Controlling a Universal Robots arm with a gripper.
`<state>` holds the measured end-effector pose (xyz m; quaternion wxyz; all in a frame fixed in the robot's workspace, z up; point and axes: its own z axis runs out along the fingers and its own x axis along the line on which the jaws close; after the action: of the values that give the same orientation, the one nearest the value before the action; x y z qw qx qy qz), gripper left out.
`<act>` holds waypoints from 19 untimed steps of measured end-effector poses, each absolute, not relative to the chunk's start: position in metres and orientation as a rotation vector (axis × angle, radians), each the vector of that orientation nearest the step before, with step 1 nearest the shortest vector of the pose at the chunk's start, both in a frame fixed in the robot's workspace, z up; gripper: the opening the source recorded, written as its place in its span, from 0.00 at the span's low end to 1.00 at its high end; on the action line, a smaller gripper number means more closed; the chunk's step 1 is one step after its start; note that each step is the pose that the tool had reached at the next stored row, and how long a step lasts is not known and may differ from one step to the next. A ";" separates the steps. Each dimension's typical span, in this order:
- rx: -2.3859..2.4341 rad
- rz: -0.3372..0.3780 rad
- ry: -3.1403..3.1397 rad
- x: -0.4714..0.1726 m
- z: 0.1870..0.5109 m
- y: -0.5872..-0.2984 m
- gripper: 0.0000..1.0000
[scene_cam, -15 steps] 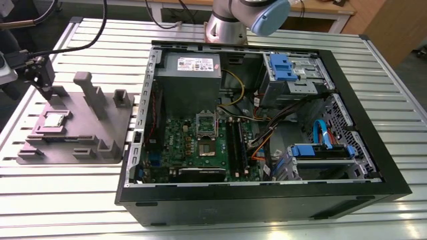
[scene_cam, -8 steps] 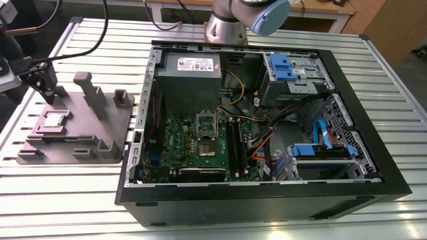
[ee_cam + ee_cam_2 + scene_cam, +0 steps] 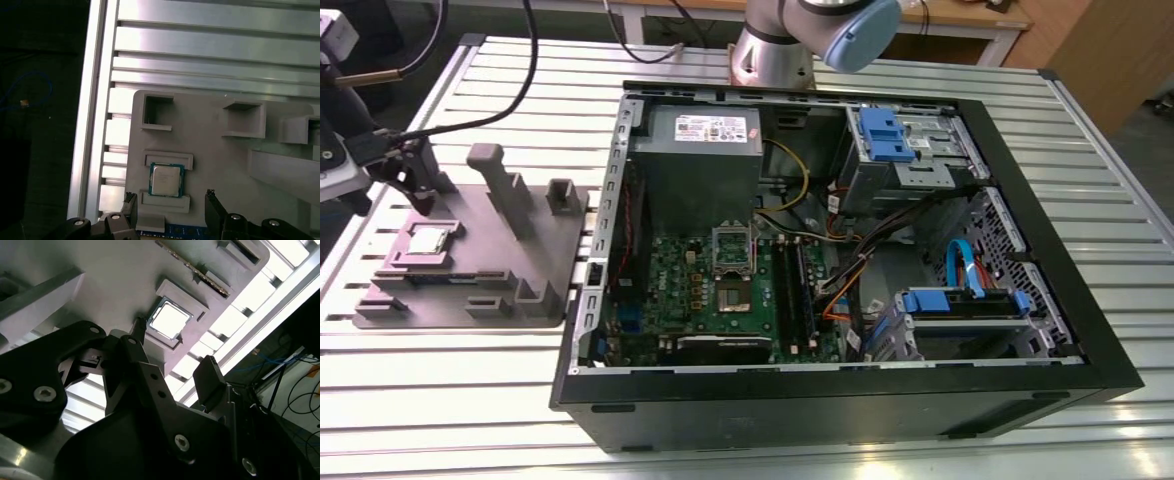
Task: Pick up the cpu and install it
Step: 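Pick up the cpu and move it towards the insertion slot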
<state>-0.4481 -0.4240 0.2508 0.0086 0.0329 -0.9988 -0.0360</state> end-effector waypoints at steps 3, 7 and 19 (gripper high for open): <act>0.094 -0.115 -3.121 -0.448 0.247 -0.424 0.65; 0.085 -0.112 -3.122 -0.448 0.240 -0.424 0.65; 0.084 -0.112 -3.122 -0.448 0.230 -0.424 0.65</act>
<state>-0.4481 -0.4244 0.2298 0.0084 0.0270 -0.9990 -0.0358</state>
